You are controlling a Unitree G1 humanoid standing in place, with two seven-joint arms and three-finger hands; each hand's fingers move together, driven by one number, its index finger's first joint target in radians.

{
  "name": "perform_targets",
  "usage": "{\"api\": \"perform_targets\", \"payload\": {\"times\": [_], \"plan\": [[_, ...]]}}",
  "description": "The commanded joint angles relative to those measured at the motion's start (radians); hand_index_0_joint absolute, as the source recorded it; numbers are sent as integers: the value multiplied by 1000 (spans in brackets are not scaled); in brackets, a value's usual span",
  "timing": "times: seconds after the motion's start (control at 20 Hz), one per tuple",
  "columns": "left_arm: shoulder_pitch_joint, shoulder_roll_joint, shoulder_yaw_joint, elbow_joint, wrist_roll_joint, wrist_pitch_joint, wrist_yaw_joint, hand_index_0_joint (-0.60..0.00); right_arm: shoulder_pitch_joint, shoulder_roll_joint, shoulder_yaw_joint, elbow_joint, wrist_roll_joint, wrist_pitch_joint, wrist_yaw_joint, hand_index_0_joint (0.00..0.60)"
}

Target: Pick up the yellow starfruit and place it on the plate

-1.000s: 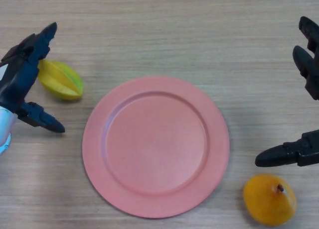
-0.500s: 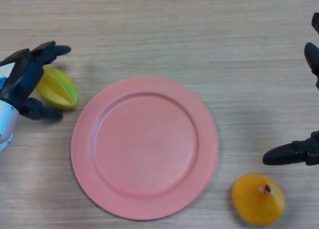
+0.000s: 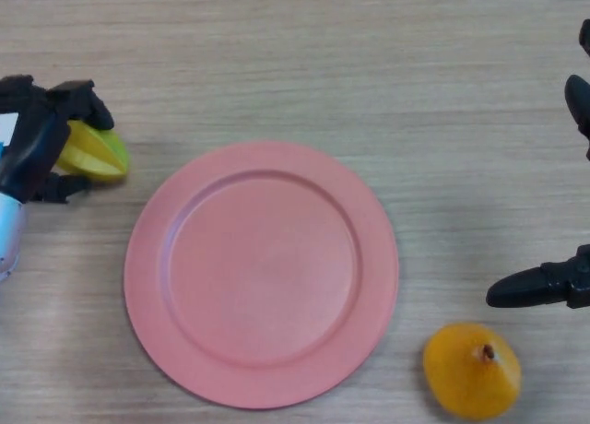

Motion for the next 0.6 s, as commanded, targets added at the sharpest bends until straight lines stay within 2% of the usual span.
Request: {"api": "perform_targets", "payload": {"times": [0.05, 0.1, 0.15, 0.25, 0.3, 0.4, 0.45, 0.6], "plan": [[-18, 92, 119, -148, -78, -7, 115, -600, -28, -28, -58, -70, 40, -113, -20, 0], [-4, 87, 129, -183, -104, -12, 95, -600, -28, -30, -59, -72, 38, -111, -19, 0], [28, 84, 140, -283, -128, 1, 42, -600, -22, -25, -51, -65, 30, -122, -19, 0], [98, 54, 151, -444, -169, 9, -39, -600, -22, -22, -47, -66, 31, -115, -18, 0], [115, 47, 148, -480, -161, 10, -55, -600, -23, -23, -47, -63, 30, -118, -17, 0], [170, 1, 152, -615, -145, -10, -58, -600, -24, -20, -44, -66, 31, -110, -21, 0], [213, -32, 136, -705, -149, -25, -115, -600, -25, -22, -39, -62, 25, -115, -21, 0], [278, -83, 123, -811, -102, -53, -180, -600, -30, -22, -43, -65, 30, -113, -19, 0]]}}
